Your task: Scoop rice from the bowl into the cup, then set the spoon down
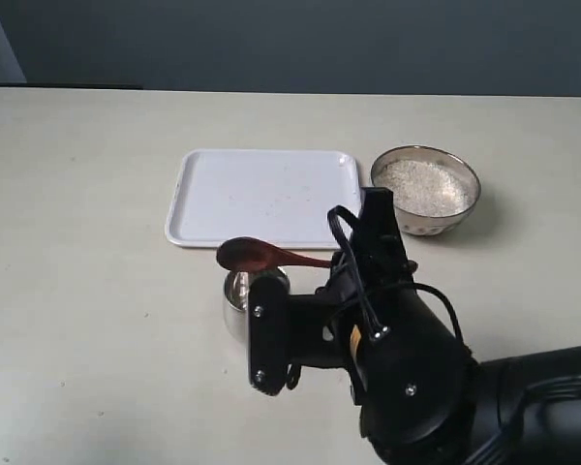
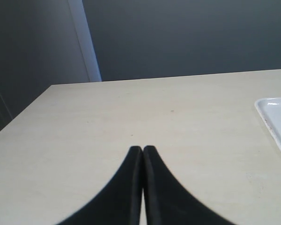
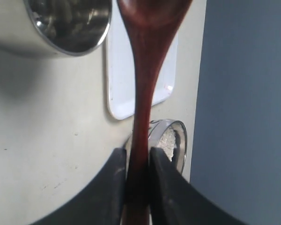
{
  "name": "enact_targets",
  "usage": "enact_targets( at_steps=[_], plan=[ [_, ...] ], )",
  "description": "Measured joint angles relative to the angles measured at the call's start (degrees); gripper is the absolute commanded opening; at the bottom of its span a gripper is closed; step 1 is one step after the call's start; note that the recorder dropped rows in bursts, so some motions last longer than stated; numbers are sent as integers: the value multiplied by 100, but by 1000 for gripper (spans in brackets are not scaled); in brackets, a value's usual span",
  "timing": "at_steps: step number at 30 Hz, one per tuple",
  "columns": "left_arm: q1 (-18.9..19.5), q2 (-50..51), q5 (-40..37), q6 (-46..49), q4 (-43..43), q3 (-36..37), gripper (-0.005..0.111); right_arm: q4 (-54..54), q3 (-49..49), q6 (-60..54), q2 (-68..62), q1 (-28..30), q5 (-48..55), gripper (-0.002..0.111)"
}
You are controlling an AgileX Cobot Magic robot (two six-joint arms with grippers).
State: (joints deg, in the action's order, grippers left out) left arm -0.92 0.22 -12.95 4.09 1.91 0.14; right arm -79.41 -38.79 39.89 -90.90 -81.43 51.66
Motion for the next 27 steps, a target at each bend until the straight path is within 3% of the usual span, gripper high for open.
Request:
enact_targets(
  at_steps=[27],
  plan=[
    [0, 0, 0, 0, 0, 0, 0, -418, 342, 791, 0, -217, 268, -1]
  ],
)
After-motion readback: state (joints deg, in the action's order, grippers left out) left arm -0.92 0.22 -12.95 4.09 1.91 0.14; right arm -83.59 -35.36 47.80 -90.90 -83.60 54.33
